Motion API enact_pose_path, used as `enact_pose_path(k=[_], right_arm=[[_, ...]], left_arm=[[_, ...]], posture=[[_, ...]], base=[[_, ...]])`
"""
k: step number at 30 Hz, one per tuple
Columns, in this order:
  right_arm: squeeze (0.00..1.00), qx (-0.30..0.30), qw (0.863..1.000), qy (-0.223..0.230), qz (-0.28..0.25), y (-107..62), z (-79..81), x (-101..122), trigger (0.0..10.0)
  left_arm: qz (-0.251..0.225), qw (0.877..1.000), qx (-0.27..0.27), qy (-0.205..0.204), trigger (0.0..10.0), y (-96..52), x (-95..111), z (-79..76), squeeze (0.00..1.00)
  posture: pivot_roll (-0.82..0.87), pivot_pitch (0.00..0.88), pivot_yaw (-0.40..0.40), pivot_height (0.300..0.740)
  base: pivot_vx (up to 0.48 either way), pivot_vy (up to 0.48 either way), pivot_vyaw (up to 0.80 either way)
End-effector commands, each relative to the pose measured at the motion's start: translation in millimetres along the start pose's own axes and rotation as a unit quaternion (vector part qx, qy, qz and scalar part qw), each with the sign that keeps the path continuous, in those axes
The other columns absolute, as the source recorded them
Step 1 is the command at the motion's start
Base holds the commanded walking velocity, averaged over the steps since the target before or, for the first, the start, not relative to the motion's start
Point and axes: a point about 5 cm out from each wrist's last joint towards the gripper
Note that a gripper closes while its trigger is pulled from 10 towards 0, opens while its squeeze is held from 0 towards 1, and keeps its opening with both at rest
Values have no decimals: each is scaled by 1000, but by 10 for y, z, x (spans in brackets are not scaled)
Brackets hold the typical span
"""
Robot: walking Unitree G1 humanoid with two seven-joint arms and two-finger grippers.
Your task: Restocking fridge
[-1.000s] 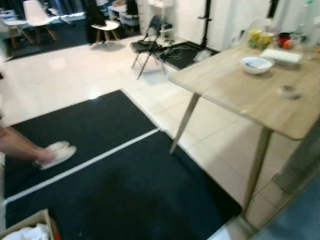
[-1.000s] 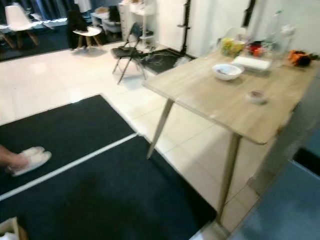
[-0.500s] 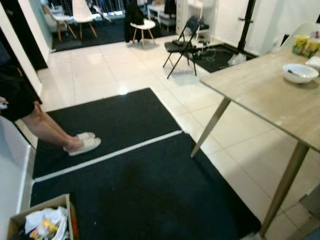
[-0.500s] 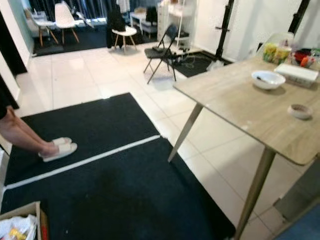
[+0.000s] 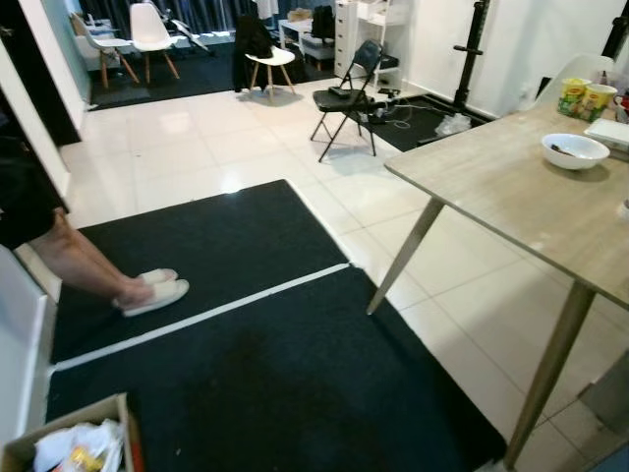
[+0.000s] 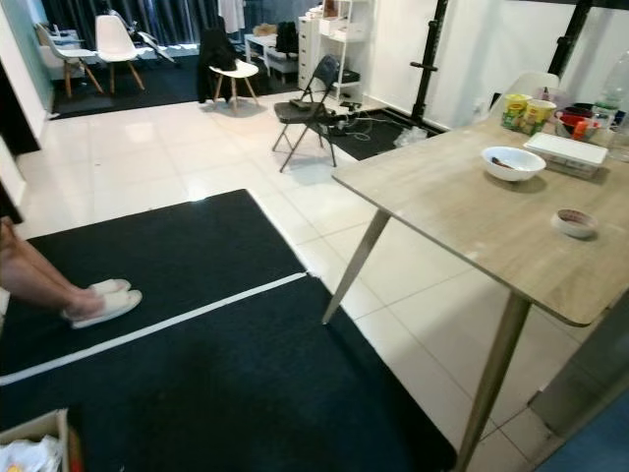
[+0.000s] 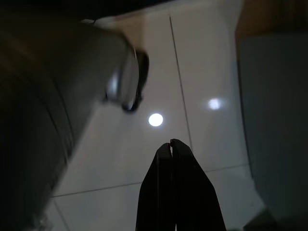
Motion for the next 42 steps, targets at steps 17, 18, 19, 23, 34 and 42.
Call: enact_pose_path(k=[17, 18, 19, 23, 34, 42], right_arm=[[0, -19, 1000, 5, -4, -2, -52, 53, 10000], [0, -18, 1000, 8, -5, -2, -51, 53, 10000], [0, -18, 1000, 8, -5, -2, -51, 53, 10000], [0, -15, 1000, 7, -1, 0, -43, 52, 10000], [0, -18, 1000, 6, -7, 1, -45, 69, 10000], [0, -17, 1000, 6, -7, 2, -40, 70, 10000]], left_arm=[[8, 1000, -17, 2, 10000, 4, -29, -61, 0], [8, 1000, -17, 2, 10000, 4, -30, -61, 0], [8, 1000, -17, 2, 10000, 4, -30, -61, 0], [8, 1000, -18, 2, 10000, 4, -33, -64, 0], [8, 1000, -18, 2, 10000, 4, -33, -65, 0], [8, 1000, -18, 2, 10000, 4, -35, -66, 0]], posture=[[-84, 0, -8, 740], [-84, 0, -8, 740], [-84, 0, -8, 740], [-84, 0, -8, 740], [-84, 0, -8, 740], [-83, 0, -9, 740]], base=[[294, 0, 0], [296, 0, 0], [296, 0, 0], [296, 0, -194], [291, 0, -352], [288, 0, 0]])
Point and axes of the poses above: a point about 5 cm out from each wrist's last joint towards the gripper, its own y axis pointing out of the wrist towards the gripper, its own x axis along the axis of the wrist's last joint, z = x × y, and after that the axes turned 8 degrees about -y, right-handed
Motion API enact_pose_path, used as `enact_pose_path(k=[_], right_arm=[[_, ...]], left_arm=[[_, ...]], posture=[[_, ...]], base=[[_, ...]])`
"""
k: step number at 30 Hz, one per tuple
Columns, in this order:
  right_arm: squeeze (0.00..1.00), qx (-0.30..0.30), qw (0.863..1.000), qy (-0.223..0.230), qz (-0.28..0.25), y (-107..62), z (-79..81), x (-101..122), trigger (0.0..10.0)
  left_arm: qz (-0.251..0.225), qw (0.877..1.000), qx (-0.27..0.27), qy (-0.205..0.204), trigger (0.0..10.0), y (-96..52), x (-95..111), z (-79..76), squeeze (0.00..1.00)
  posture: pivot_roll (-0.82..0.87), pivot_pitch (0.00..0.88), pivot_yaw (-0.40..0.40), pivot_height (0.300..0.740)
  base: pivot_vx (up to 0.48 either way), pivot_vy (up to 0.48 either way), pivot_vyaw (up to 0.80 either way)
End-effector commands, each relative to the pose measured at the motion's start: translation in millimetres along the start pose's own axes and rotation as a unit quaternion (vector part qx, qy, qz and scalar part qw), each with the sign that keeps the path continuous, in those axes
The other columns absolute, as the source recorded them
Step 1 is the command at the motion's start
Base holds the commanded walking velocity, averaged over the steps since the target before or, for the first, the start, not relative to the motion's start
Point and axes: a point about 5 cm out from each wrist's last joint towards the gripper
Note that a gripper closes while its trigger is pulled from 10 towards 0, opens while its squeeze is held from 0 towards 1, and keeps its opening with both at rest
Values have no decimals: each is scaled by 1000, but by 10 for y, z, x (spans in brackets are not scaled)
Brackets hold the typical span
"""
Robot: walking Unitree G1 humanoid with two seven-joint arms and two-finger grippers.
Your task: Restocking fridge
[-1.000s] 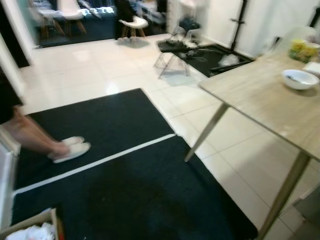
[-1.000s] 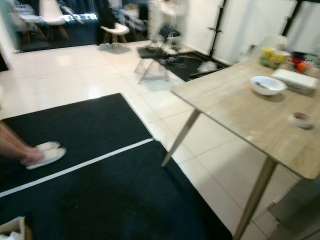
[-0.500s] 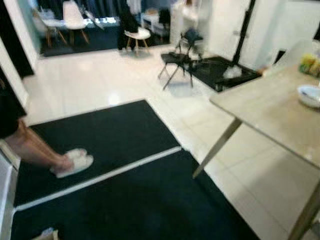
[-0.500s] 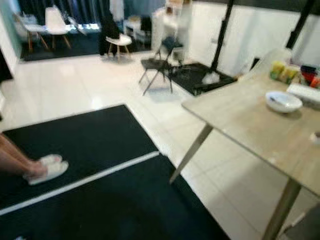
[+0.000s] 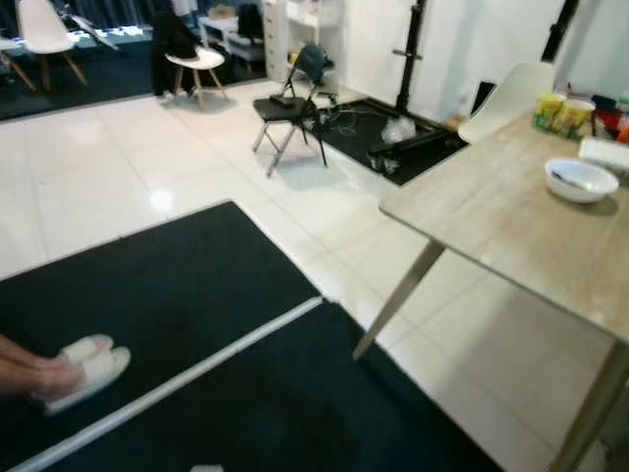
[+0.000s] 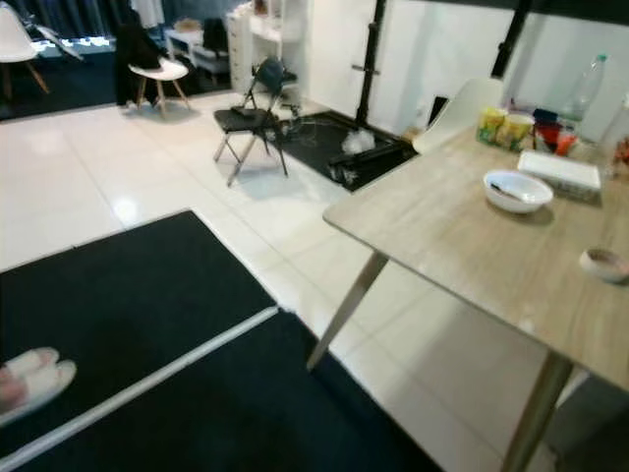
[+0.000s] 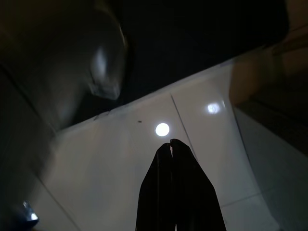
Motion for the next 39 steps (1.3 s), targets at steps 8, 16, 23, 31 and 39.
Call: enact_pose_path(k=[8, 16, 23, 31, 39], right_arm=[[0, -1, 1000, -5, -4, -1, -24, 38, 10000], [0, -1, 1000, -2, -5, 0, -19, 37, 10000], [0, 5, 1000, -6, -5, 4, 4, 41, 10000], [0, 11, 1000, -8, -10, 7, 26, 48, 10000], [0, 16, 1000, -16, -12, 9, 27, 73, 10000]], left_arm=[[26, 1000, -2, 0, 10000, -14, -125, -6, 0], [27, 1000, -2, 0, 10000, -15, -132, -7, 0], [26, 1000, -3, 1, 10000, -14, -127, -9, 0], [28, 1000, -1, 6, 10000, -20, -140, 15, 0], [29, 1000, 1, 10, 10000, -25, -144, 39, 0]], posture=[[-83, 0, -9, 740], [-82, 0, -8, 740], [-82, 0, -8, 740], [-73, 0, -3, 740], [-72, 0, -2, 740]], base=[[286, 0, -363], [286, 0, -197], [284, 0, -335], [282, 0, -293], [270, 0, -295]])
Point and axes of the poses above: a point about 5 cm out from each wrist's last joint towards the gripper, its own y axis pointing out of the wrist towards the gripper, its own x axis along the axis of the wrist's last joint, z = x × y, and after that the axes turned 8 degrees about -y, right-handed
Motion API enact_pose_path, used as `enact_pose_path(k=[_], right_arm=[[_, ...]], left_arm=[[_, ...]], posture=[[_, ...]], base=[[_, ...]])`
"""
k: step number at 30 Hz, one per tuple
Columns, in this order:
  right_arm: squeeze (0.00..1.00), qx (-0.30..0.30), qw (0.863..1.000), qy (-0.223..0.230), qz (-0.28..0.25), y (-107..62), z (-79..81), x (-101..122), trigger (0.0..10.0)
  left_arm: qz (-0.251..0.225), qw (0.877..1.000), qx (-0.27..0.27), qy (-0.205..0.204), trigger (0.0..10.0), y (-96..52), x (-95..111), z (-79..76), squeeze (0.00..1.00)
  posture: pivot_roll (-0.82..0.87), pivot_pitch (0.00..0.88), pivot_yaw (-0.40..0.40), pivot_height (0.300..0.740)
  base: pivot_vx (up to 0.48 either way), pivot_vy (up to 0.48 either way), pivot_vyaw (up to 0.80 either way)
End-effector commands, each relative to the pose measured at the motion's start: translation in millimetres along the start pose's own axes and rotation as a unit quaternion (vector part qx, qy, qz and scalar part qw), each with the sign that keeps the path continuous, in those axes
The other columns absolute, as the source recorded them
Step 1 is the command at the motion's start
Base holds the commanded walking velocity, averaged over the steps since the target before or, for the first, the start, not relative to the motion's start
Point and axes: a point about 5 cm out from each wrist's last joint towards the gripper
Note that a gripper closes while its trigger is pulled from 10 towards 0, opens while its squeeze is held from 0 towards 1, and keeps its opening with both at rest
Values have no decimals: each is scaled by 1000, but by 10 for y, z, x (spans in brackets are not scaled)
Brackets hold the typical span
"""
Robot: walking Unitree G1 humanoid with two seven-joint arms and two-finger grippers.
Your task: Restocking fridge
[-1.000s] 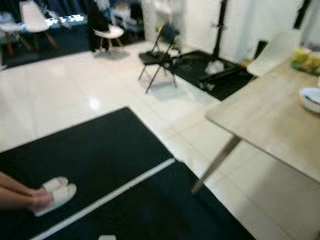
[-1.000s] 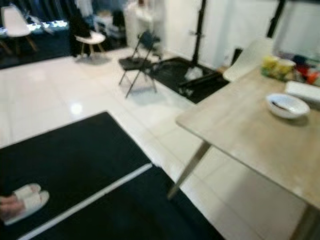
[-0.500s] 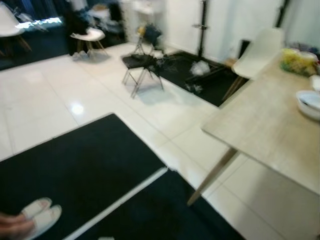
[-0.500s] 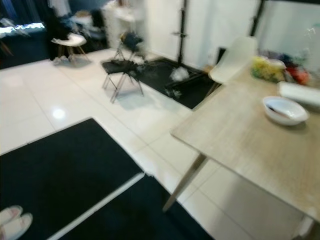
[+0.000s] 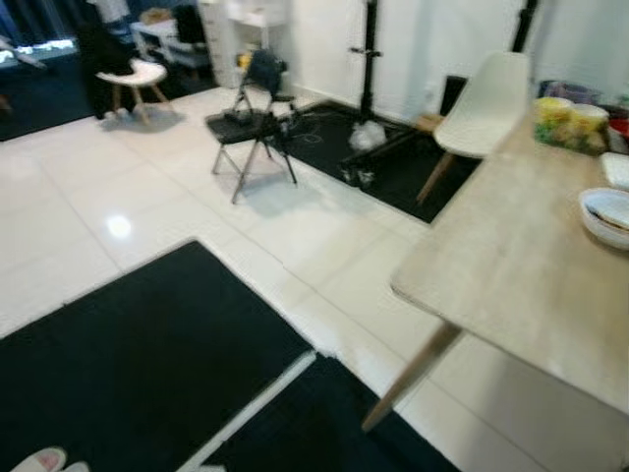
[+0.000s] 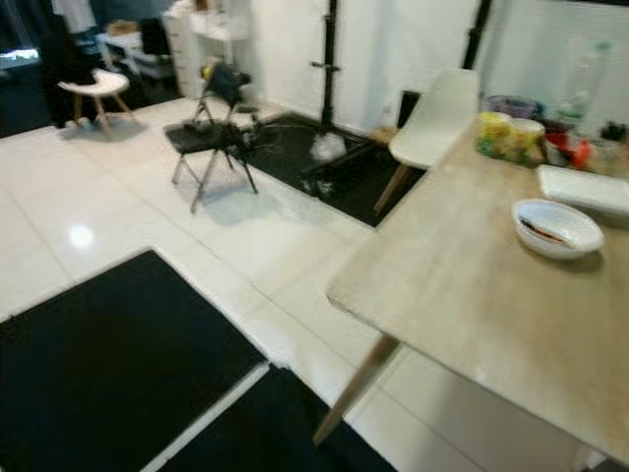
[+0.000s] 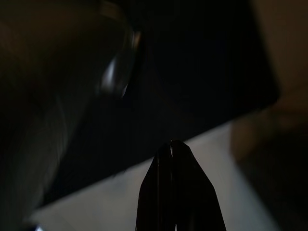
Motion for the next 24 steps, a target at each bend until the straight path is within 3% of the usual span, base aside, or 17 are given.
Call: enact_pose_path(k=[1, 10, 16, 18, 22, 24], right_arm=[[0, 7, 1000, 1, 16, -9, 38, -115, 10000], [0, 4, 1000, 6, 2, -3, 22, -50, 10000], [0, -6, 999, 4, -32, -3, -63, 134, 10000], [0, -17, 997, -19, -75, -15, -165, 404, 10000], [0, -18, 992, -35, -118, -38, -220, 640, 10000], [0, 8, 975, -87, -204, -100, -201, 1047, 10000]], left_arm=[[31, 999, -10, 4, 10000, -7, -129, -53, 0], [25, 1000, -7, -5, 10000, -4, -101, -41, 0], [26, 1000, -6, -3, 10000, -7, -98, -20, 0], [26, 1000, -4, -2, 10000, -9, -93, -2, 0], [25, 1000, -4, -2, 10000, -10, -91, 5, 0], [26, 1000, -4, 2, 10000, -11, -95, 9, 0]], posture=[[-72, 0, -2, 740], [-71, 0, 1, 740], [-75, 0, 7, 740], [-74, 0, 9, 740], [-75, 0, 11, 740], [-85, 0, 19, 740]], base=[[251, 0, -781], [0, 0, -785], [0, 0, 0], [0, 0, 0], [0, 0, 0], [0, 0, 0]])
Point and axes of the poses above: a point about 5 cm out from each wrist's last joint towards the gripper, its own y axis pointing out of the wrist towards the gripper, its own x axis along the axis of the wrist's last joint, z = x × y, and after that the axes turned 8 degrees about -y, right-handed
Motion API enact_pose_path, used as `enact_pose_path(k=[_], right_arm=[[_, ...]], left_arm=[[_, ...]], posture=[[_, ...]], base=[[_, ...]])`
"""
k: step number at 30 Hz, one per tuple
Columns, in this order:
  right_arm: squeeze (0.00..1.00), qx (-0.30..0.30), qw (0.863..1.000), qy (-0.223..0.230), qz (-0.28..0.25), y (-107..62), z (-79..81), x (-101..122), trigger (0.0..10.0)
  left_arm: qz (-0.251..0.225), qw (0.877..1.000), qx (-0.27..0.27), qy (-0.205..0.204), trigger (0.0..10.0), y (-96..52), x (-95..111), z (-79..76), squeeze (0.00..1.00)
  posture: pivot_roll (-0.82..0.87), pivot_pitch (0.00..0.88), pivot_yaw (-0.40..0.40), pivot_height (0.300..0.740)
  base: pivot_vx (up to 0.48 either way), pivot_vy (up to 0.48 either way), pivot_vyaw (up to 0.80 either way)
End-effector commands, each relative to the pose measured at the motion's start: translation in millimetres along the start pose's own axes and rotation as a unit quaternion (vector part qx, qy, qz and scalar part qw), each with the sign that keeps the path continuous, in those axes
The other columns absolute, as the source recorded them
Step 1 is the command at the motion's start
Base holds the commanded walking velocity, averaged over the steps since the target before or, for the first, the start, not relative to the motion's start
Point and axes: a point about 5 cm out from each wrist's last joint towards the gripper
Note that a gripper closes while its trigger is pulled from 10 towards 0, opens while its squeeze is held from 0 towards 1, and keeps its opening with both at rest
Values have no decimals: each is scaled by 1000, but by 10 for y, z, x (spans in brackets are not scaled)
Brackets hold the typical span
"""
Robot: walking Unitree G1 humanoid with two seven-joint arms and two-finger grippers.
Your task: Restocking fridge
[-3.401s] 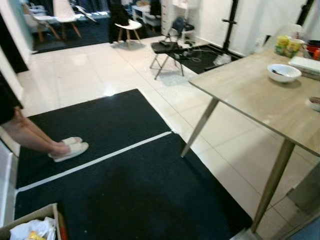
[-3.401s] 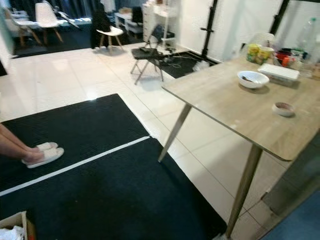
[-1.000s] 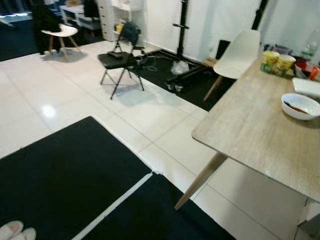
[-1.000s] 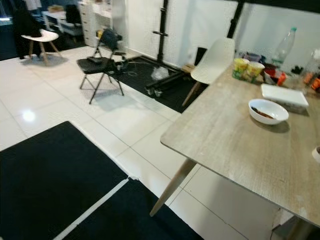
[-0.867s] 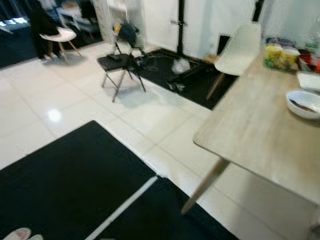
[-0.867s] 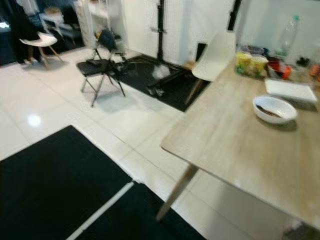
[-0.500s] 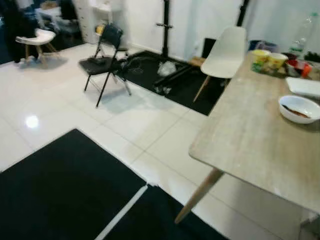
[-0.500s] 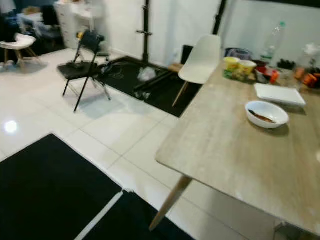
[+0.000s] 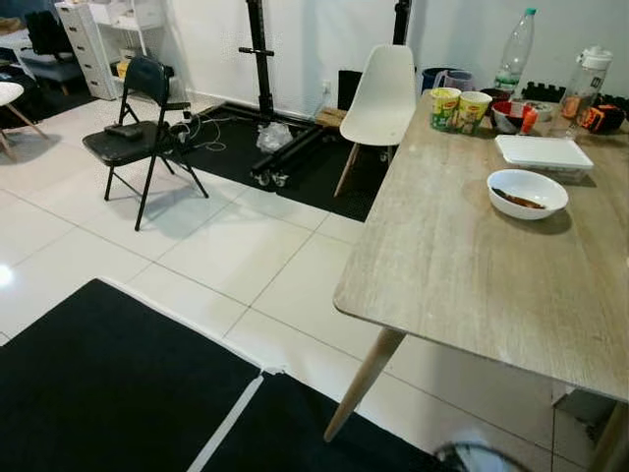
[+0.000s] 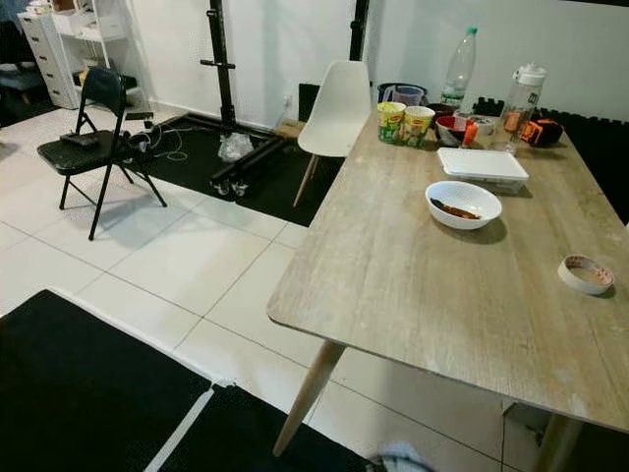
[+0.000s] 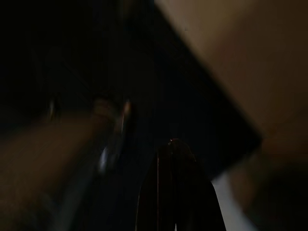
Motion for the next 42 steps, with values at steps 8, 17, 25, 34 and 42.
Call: enact_pose_path(k=[8, 17, 25, 34, 42], right_arm=[[0, 204, 945, -159, -199, 14, 279, 843, 10000], [0, 309, 862, -292, -276, -187, 428, 1095, 10000], [0, 143, 824, -417, -356, -221, 362, 1689, 10000], [0, 12, 697, -561, -446, -566, 513, 2360, 10000], [0, -62, 630, -621, -462, -668, 492, 2383, 10000]], left_arm=[[22, 1000, -4, 3, 10000, -12, -136, -38, 0], [28, 999, -20, -2, 10000, -3, -200, -184, 0], [24, 1000, -6, -8, 10000, -14, -168, -60, 0], [23, 1000, 5, 3, 10000, -33, -133, 81, 0], [22, 1000, -4, 1, 10000, -21, -124, 20, 0]], posture=[[-88, 0, 8, 740], [-119, 0, -43, 740], [-117, 0, -31, 740], [-130, 0, -14, 740], [-134, 0, -16, 740]], base=[[0, 0, 0], [0, 0, 0], [0, 0, 0], [0, 0, 0], [0, 0, 0]])
Point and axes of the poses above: a point about 5 cm out from each wrist's last joint towards the gripper, its own y axis pointing out of the wrist towards the gripper, its own x axis along the axis of the wrist's last joint, z = x × y, and after that the axes turned 8 degrees about -y, right-handed
